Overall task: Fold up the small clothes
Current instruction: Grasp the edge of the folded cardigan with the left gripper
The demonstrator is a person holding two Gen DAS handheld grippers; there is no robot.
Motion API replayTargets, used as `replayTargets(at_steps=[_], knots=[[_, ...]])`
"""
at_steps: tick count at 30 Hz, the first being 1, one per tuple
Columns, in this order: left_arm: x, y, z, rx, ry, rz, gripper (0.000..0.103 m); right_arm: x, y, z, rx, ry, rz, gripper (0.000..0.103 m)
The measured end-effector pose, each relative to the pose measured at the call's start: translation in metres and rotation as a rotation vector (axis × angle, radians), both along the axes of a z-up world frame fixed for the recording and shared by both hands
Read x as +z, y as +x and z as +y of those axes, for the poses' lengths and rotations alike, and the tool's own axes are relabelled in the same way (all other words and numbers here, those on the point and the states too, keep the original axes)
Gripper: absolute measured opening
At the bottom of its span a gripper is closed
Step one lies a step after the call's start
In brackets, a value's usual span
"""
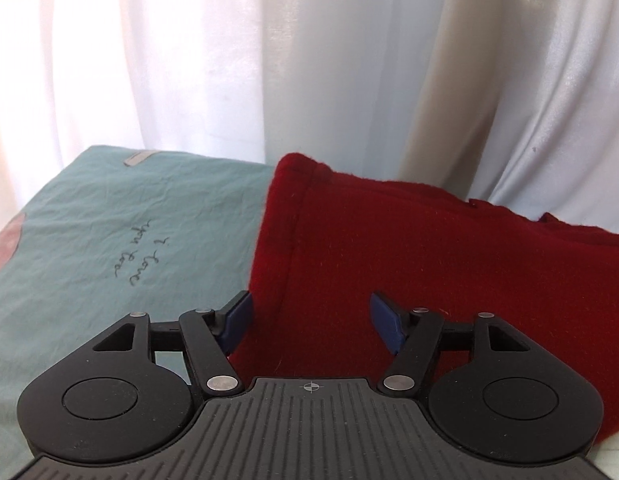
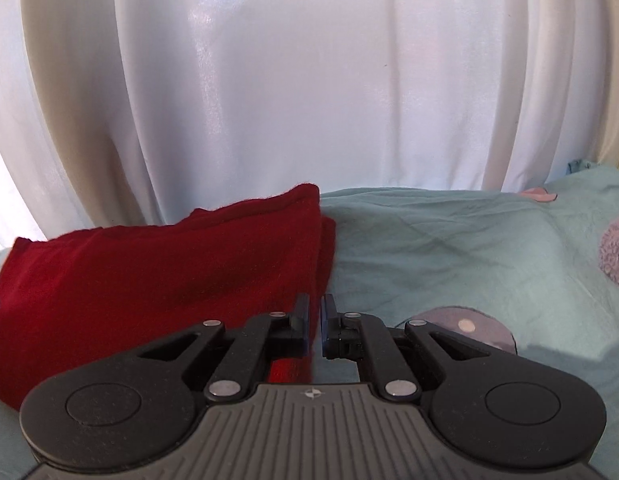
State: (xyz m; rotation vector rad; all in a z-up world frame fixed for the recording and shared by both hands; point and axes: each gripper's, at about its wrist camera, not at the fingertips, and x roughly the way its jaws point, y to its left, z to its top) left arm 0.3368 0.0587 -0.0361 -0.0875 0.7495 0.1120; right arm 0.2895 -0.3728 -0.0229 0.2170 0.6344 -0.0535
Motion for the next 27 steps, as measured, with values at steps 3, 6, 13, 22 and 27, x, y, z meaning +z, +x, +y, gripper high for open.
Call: replayTargets(at_steps=[3, 6, 13, 22, 27], knots=[[0.001, -0.027, 0.010, 0.008, -0.088, 0.008, 0.077, 0.001, -0.021, -0.010, -0.007, 0.145, 0.023, 0.024], [-0.005, -0.047, 0.013, 0.010, -0.108, 0.019, 0.078, -0.010, -0.036, -0.017, -0.051, 0.214, 0.054, 0.026], [-0.017, -0.064, 0.034, 0.070, -0.285, 0.105, 0.080, -0.014, -0.053, 0.003, -0.037, 0.200, 0.057, 0.026], [-0.034, -0.046, 0.066, 0.118, -0.515, 0.133, 0.085, -0.001, -0.043, 0.066, 0.144, 0.113, 0.000, 0.026], [-0.014, -0.018, 0.087, 0.088, -0.457, 0.082, 0.085, -0.004, -0.037, 0.104, 0.210, -0.089, -0.031, 0.025]])
